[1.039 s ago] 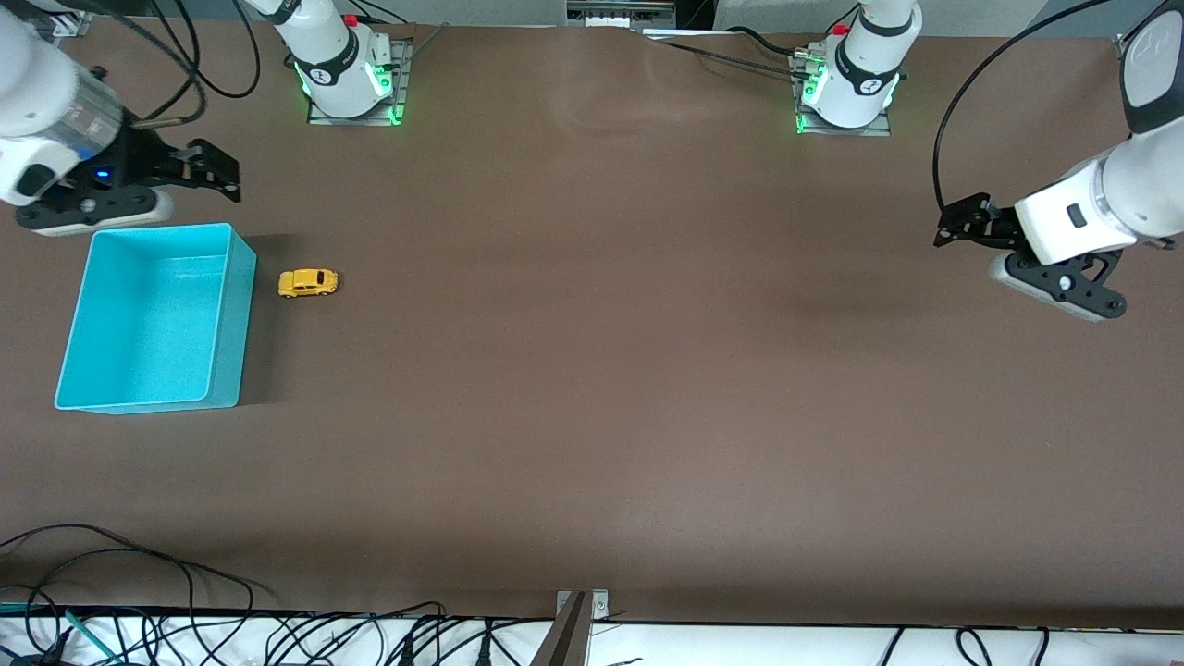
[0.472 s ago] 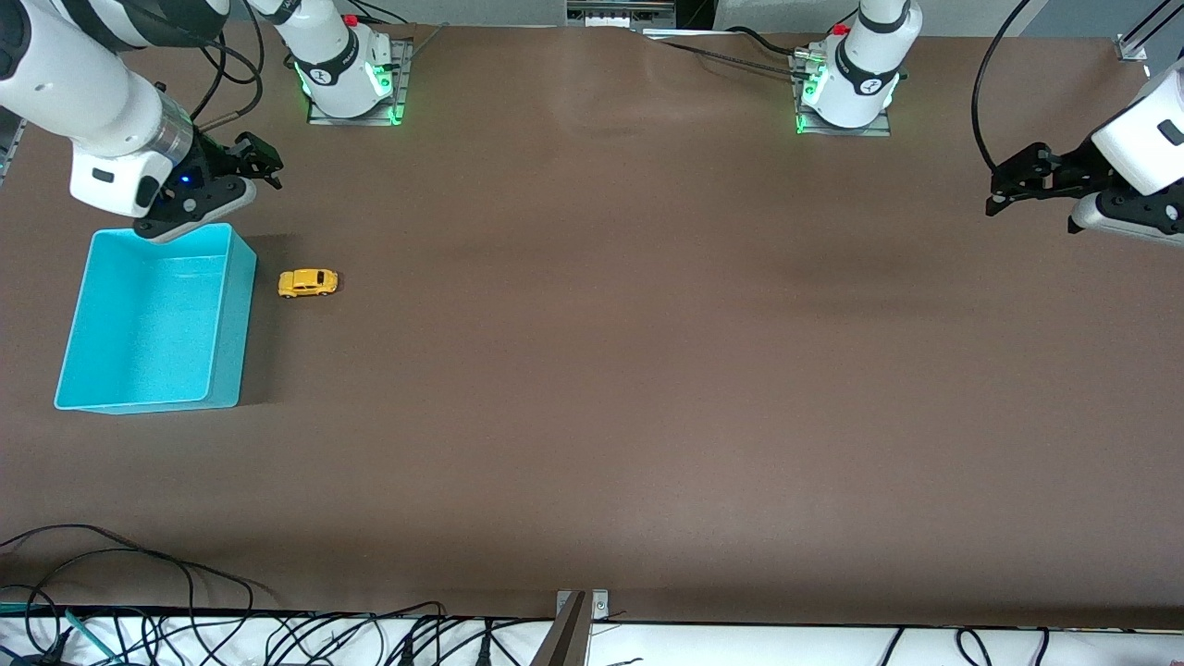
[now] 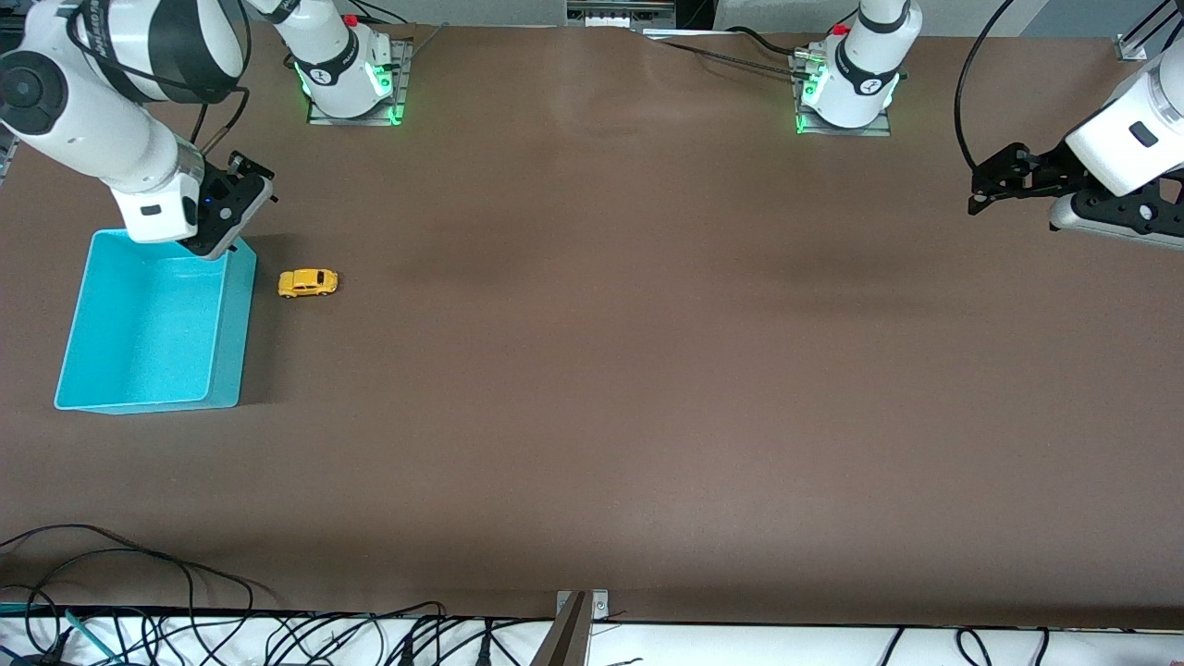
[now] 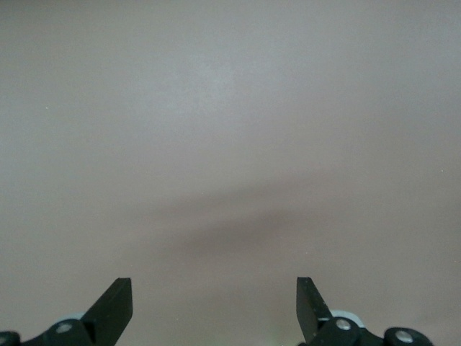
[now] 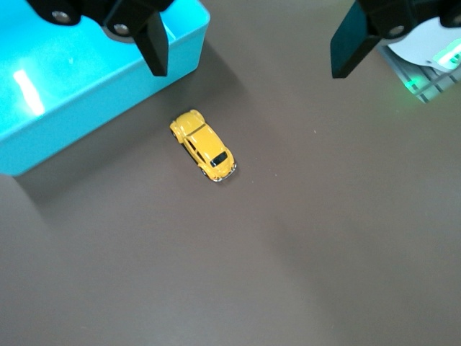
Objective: Wind up and store yellow beetle car
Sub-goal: 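Lower the right gripper onto the yellow car and grasp it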
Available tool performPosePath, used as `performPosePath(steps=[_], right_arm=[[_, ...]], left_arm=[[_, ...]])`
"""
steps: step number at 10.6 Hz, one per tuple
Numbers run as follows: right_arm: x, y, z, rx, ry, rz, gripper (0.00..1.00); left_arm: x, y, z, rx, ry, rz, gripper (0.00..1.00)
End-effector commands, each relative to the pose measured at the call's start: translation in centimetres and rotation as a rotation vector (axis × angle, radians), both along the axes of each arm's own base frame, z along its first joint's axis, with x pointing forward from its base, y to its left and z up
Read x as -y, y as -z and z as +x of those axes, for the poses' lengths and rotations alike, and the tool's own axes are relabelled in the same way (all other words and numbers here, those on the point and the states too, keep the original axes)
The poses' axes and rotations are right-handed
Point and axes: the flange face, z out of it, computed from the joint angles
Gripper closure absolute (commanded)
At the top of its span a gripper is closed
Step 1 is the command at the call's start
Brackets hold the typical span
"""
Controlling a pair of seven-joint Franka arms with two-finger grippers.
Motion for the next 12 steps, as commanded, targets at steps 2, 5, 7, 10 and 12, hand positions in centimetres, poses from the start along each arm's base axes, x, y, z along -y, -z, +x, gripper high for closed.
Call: performPosePath(steps=[2,5,7,10,12], right_arm=[[1.5,5.5,-1.5,0.031,-0.201,0.037,0.0],[3.4,9.2,-0.8,0.034,-0.313,0.061,0.0],[4.2,11.9,-1.1,0.057,-0.365,0.069,0.0],[5.2,16.5,-1.4,0.084,-0.398,0.075,0.0],[5.3,18.9,-1.7,0.09,-0.434,0.08,0.0]], left_arm=[[0.3,-0.3,-0.4,-0.014,-0.016,0.012,0.0],[0.5,-0.3,-0.4,-0.015,-0.042,0.015,0.0],[0.4,-0.3,-0.4,-0.015,-0.043,0.014,0.0],[0.4,-0.4,-0.4,-0.013,-0.043,0.014,0.0],[0.4,-0.3,-0.4,-0.016,-0.042,0.014,0.0]])
